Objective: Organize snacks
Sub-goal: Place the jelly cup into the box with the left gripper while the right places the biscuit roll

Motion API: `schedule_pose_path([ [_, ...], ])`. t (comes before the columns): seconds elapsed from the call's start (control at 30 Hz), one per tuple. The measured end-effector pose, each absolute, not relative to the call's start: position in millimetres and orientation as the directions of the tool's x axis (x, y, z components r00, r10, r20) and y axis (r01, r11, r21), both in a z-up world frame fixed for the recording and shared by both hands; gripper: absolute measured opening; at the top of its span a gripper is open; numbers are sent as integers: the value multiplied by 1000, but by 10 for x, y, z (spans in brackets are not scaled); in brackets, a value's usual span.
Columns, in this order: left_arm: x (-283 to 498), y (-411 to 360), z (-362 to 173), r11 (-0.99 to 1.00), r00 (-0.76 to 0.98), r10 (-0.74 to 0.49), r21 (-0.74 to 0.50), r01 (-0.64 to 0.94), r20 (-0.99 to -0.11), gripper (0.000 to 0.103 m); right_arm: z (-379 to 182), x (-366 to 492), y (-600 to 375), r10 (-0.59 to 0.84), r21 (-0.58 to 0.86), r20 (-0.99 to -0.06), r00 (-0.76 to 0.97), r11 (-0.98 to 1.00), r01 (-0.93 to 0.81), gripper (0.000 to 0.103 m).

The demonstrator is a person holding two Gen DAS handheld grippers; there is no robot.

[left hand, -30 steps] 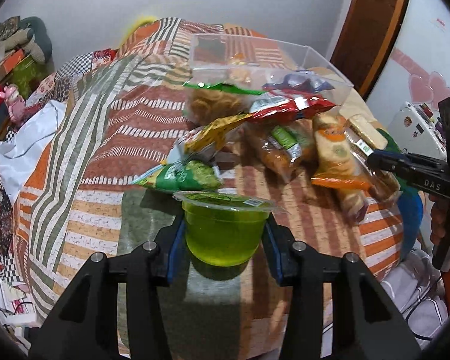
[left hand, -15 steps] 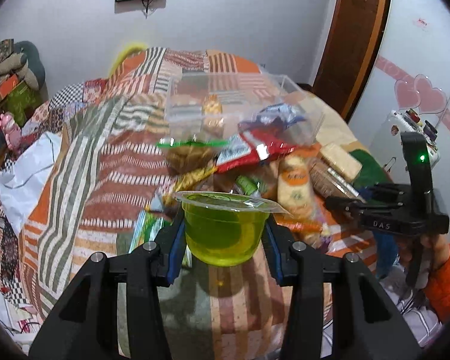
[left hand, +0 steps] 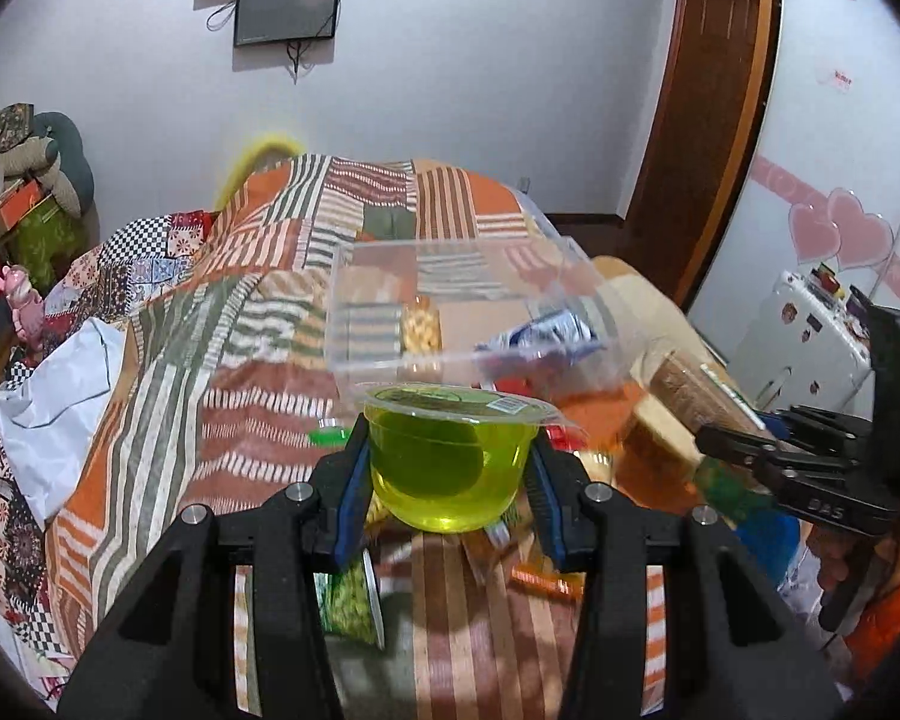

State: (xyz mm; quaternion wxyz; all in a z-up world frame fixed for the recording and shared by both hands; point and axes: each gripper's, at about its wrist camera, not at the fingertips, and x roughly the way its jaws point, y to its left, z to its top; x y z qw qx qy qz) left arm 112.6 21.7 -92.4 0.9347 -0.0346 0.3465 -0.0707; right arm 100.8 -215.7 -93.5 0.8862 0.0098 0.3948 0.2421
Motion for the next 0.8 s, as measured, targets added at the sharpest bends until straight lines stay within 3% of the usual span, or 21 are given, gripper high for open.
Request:
schedule_pose_path([
  [0.47, 1671, 324, -722, 992, 786, -120, -106, 70, -606, 46, -504, 1429, -1954, 456, 192, -573, 682, 883, -429, 33],
  [0.8, 2179, 473, -881, 992, 757, -103, -126, 28, -645, 46, -596, 1801, -1697, 475, 213, -573, 668, 873, -439, 33],
])
